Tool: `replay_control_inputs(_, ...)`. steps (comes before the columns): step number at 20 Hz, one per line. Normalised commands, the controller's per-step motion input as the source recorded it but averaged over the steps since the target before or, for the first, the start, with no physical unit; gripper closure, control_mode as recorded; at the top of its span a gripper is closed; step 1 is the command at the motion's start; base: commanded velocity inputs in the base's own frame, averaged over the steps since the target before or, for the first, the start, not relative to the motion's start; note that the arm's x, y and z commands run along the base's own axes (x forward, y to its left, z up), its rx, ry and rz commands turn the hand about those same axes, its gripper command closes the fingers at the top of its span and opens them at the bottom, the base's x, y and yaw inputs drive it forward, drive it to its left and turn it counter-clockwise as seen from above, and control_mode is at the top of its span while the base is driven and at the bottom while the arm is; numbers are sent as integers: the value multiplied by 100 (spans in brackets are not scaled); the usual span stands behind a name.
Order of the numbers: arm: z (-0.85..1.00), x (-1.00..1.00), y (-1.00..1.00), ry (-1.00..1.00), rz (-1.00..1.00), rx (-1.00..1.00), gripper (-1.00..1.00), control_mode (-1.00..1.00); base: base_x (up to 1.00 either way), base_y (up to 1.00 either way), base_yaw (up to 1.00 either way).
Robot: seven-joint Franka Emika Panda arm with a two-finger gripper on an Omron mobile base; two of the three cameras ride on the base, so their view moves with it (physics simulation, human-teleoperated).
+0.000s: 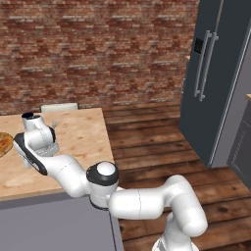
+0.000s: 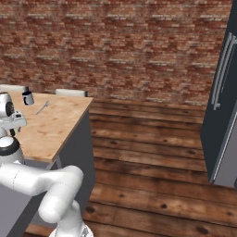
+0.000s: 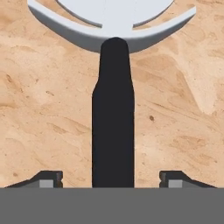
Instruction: Take the pizza cutter from the drawer on the left and place it on the dining counter for cutting.
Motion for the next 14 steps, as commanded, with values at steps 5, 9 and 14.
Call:
replay_control_inputs(5, 4, -4, -1, 0, 0, 0, -100, -100, 0, 0, 0)
replay_control_inputs(9, 24, -25, -15, 0, 0, 0, -100, -100, 0, 0, 0)
replay_control_inputs(14, 42, -28, -30, 0, -2, 0, -100, -100, 0, 0, 0)
